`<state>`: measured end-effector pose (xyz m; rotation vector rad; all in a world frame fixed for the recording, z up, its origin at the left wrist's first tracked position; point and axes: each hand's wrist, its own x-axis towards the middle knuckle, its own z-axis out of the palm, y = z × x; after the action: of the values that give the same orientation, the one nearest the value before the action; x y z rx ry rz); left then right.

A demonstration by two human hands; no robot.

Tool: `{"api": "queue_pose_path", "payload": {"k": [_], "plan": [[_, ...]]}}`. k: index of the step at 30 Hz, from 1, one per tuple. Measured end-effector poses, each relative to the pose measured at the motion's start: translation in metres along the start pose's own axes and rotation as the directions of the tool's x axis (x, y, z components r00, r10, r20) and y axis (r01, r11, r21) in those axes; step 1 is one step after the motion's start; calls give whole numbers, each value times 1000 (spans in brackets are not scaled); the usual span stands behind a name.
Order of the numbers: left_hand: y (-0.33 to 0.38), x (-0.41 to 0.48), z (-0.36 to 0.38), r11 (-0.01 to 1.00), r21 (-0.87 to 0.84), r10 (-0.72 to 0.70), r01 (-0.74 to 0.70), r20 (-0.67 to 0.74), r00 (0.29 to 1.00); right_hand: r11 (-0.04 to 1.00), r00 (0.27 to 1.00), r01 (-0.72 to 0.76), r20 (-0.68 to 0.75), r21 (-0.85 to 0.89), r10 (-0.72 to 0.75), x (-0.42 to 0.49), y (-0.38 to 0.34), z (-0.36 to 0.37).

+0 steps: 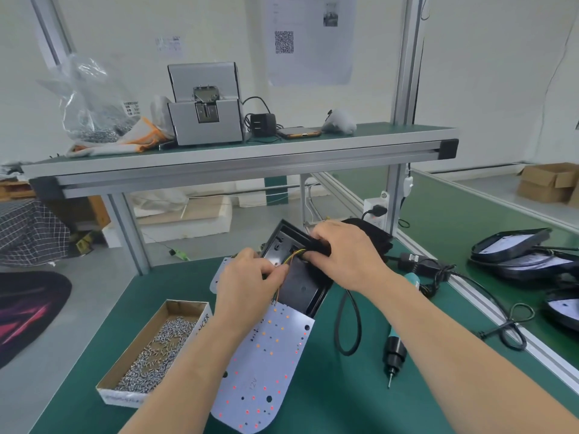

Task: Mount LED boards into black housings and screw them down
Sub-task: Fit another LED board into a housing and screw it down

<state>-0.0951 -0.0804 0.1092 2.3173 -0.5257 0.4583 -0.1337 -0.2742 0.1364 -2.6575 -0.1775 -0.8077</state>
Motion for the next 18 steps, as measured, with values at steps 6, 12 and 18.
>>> {"api": "queue_pose_path", "payload": {"k": [6,12,18], "plan": [[1,-3,3,993,-89,70,-76,-73,995,989,989,-145,5,-36,145,8,-4,6],[-2,-6,7,989,-69,119,-130,-147,982,985,988,-157,-2,-77,157,9,-6,13],[-11,-12,12,967,-51,233,-251,-236,944,979,979,-198,47,-38,200,16,-3,15]]}}
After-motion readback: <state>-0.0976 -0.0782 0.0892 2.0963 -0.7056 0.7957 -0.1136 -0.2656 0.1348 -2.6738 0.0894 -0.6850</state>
